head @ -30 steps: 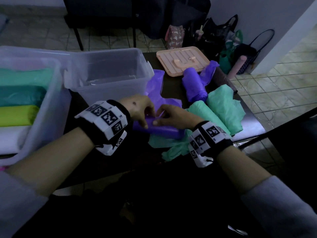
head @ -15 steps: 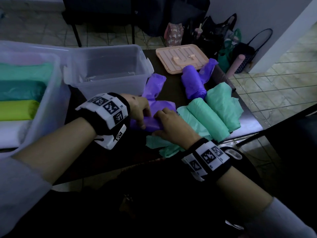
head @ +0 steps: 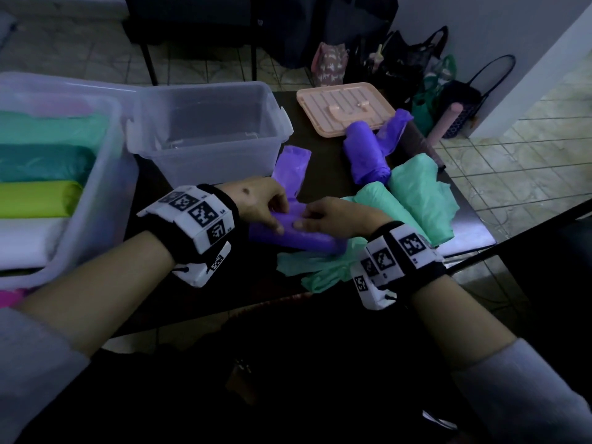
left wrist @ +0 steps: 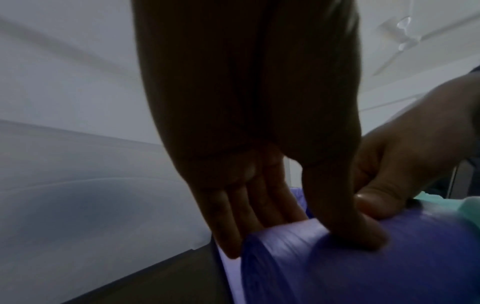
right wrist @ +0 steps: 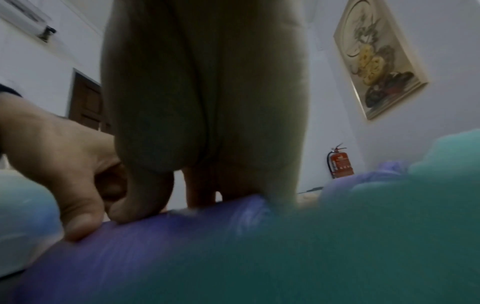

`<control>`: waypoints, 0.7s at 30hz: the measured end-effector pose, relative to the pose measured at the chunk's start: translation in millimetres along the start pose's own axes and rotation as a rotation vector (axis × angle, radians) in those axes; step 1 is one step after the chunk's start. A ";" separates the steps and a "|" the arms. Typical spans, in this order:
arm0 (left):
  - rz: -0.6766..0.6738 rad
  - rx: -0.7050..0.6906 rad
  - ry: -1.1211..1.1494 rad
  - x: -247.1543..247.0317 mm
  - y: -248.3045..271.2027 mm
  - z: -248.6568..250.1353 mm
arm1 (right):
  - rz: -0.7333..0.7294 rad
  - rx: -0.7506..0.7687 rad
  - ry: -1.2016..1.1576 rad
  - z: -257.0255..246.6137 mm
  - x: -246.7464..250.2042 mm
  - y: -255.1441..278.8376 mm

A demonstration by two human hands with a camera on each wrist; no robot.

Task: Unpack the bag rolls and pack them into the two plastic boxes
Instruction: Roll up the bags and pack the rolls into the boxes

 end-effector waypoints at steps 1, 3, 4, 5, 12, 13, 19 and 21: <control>-0.022 0.006 -0.021 0.8 -0.7 1.0 | -0.014 -0.018 -0.007 1.0 1.2 -0.1; -0.032 0.012 -0.052 0.5 -4.1 1.1 | -0.025 -0.056 -0.022 3.1 2.0 -0.4; -0.007 0.014 -0.047 0.6 -5.4 0.9 | -0.021 -0.065 -0.032 3.7 1.6 -1.5; 0.035 0.012 -0.020 1.1 -5.5 1.2 | -0.013 -0.063 -0.039 3.4 1.3 -2.3; 0.119 -0.054 -0.036 -0.9 1.4 2.4 | 0.295 0.020 -0.004 4.1 1.5 -6.0; 0.101 -0.051 -0.048 -1.7 2.3 1.3 | 0.340 0.042 0.033 1.1 0.7 -5.5; 0.008 -0.032 -0.110 0.6 6.6 1.5 | 0.325 0.067 0.219 -18.1 -15.8 4.0; -0.030 -0.025 -0.138 1.4 7.3 1.3 | 0.254 0.080 0.282 -21.1 -22.7 7.6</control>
Point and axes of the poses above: each hand's wrist, its own y-axis away from the middle knuckle, its own x-axis out of the back of the hand, z = x × y, the point moved 2 cm from there along -y, towards the middle knuckle, and after that the axes turned 8 degrees about x, right-handed, at the moved point
